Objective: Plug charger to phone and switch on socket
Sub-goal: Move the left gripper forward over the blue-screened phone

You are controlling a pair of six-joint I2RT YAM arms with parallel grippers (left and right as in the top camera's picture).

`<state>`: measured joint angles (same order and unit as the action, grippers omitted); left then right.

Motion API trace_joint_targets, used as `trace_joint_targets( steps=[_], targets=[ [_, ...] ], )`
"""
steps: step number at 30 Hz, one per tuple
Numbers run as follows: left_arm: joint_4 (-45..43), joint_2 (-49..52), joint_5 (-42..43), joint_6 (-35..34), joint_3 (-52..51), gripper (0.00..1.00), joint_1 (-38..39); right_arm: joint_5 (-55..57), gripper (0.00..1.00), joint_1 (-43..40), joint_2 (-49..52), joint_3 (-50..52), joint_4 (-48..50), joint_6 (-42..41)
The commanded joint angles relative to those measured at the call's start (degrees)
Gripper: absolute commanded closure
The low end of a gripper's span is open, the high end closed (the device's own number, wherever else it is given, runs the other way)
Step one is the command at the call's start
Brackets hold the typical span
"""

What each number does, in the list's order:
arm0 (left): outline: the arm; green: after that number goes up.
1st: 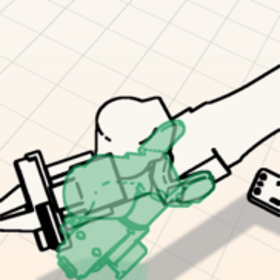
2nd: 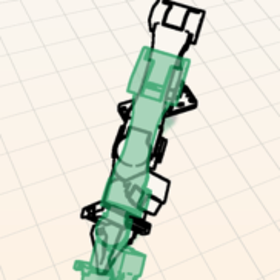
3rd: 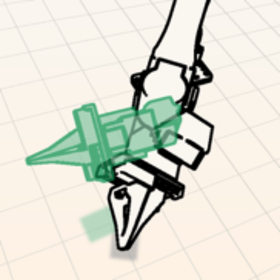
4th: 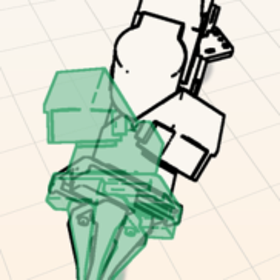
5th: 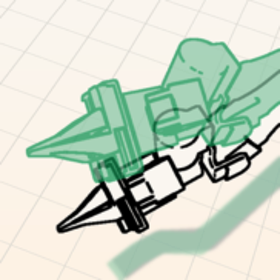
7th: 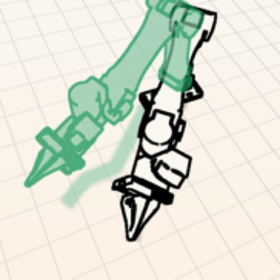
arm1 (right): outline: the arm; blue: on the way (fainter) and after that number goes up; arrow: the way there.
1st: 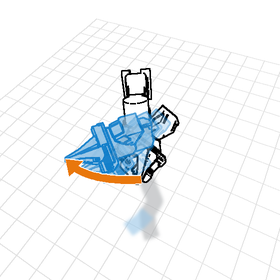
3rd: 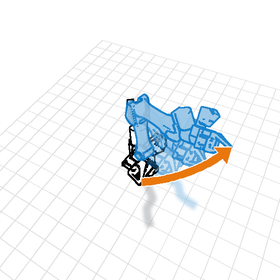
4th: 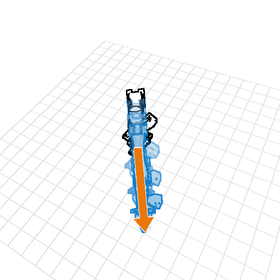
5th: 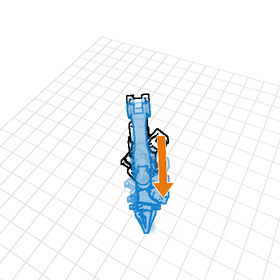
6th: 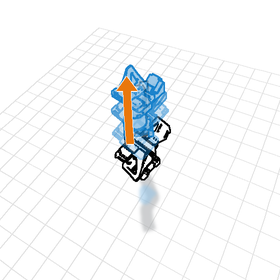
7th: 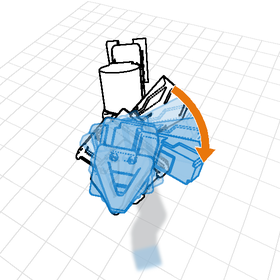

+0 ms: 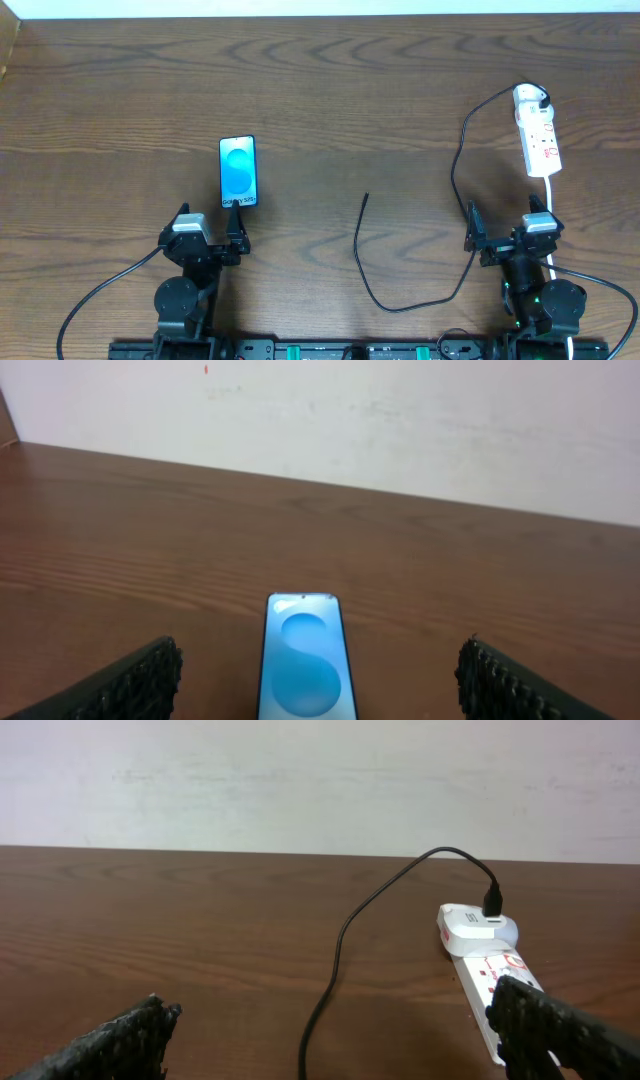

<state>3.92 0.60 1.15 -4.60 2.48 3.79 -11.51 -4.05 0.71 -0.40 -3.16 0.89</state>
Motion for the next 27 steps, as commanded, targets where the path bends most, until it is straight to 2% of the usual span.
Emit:
trace_joint_targets(
  steps=[1, 8, 12, 19, 27],
  targets=[
    [0.4, -0.1, 0.6, 1.6, 3.5, 0.12, -0.3, 0.6, 0.01, 0.4, -0.4, 0.1, -0.3, 0.9],
    [0.4, 5.0, 1.9, 2.9, 11.0, 0.12, -0.3, 0.6, 0.01, 0.4, -0.4, 0.1, -0.3, 0.9],
    [0.4, 11.5, 1.9, 2.9, 15.1, 0.12, -0.3, 0.6, 0.01, 0.4, -0.4, 0.1, -0.3, 0.9],
    [2.2, 27.0, 1.9, 2.9, 25.4, 0.12, -0.3, 0.6, 0.01, 0.4, -0.4, 0.1, -0.3, 0.9],
    [12.3, 48.3, 1.9, 2.9, 44.3, 0.12, -0.3, 0.6, 0.01, 0.4, -0.4, 0.1, -0.3, 0.9]
  ],
)
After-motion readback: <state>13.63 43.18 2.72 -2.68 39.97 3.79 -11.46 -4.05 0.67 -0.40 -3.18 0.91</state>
